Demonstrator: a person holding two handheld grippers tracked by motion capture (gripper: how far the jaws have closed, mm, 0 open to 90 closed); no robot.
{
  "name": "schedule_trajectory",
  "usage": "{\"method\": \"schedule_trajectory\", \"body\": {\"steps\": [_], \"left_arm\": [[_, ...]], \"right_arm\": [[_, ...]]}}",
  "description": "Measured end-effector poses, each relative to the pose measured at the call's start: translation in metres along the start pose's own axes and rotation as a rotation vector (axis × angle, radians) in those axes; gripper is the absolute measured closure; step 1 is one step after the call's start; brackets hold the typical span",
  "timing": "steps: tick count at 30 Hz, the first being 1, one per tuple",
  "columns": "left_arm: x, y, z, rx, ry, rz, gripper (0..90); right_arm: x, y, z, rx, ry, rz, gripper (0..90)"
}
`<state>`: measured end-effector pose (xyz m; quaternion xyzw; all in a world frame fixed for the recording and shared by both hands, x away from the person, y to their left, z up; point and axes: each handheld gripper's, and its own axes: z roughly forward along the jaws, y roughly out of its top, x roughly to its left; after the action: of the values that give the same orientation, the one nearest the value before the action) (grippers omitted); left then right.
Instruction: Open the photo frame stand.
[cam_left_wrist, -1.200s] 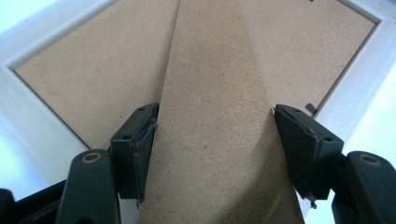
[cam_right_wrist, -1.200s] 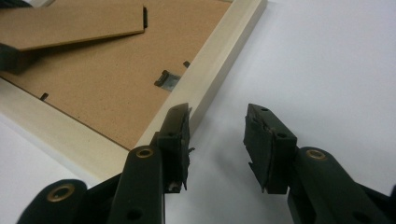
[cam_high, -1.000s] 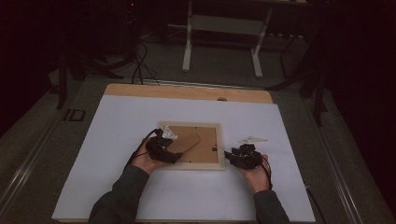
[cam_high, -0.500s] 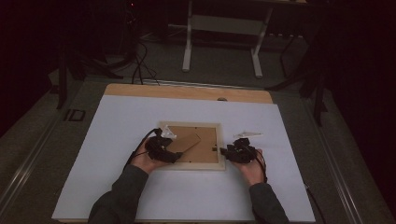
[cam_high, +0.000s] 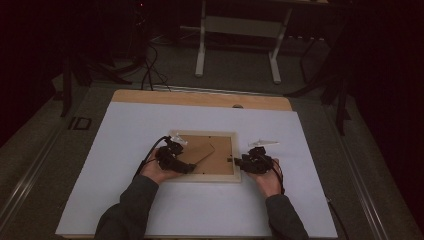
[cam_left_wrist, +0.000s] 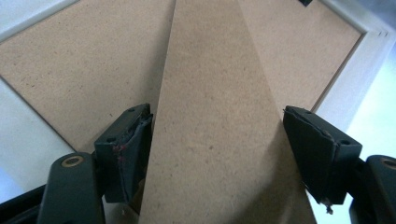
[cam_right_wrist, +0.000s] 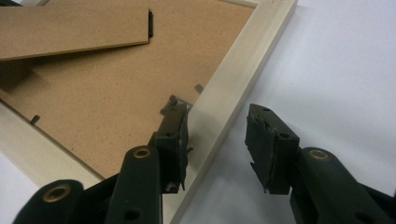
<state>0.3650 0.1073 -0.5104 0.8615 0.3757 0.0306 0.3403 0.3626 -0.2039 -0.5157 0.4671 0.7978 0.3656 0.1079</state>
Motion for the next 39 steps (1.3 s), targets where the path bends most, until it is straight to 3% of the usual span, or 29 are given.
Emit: {"method": "schedule_trajectory", "body": {"steps": [6, 12, 15, 20, 24, 39], "left_arm": [[0.002, 0.004, 0.0, 0.017, -0.018, -0.012, 32.9], [0.0, 0.011, 0.0, 0.076, -0.019, 0.007, 37.1], [-0.002, 0.01, 0.001, 0.07, -0.004, 0.031, 37.3], [-0.009, 0.009, 0.003, 0.073, 0.066, 0.109, 37.3], [-0.009, 0.007, 0.003, 0.06, 0.064, 0.118, 37.3], [-0.022, 0.004, -0.004, -0.002, 0.134, 0.189, 37.3]], "right_arm": [[-0.001, 0.004, 0.003, 0.005, 0.0, 0.001, 57.3], [-0.001, 0.01, 0.007, 0.009, 0.002, 0.007, 56.7], [-0.002, 0.012, 0.008, 0.011, 0.004, 0.011, 56.3], [-0.005, 0.016, 0.01, 0.01, 0.022, 0.027, 56.1], [-0.007, 0.018, 0.012, 0.011, 0.029, 0.042, 56.1], [-0.017, 0.03, 0.015, 0.01, 0.053, 0.082, 55.7]]}}
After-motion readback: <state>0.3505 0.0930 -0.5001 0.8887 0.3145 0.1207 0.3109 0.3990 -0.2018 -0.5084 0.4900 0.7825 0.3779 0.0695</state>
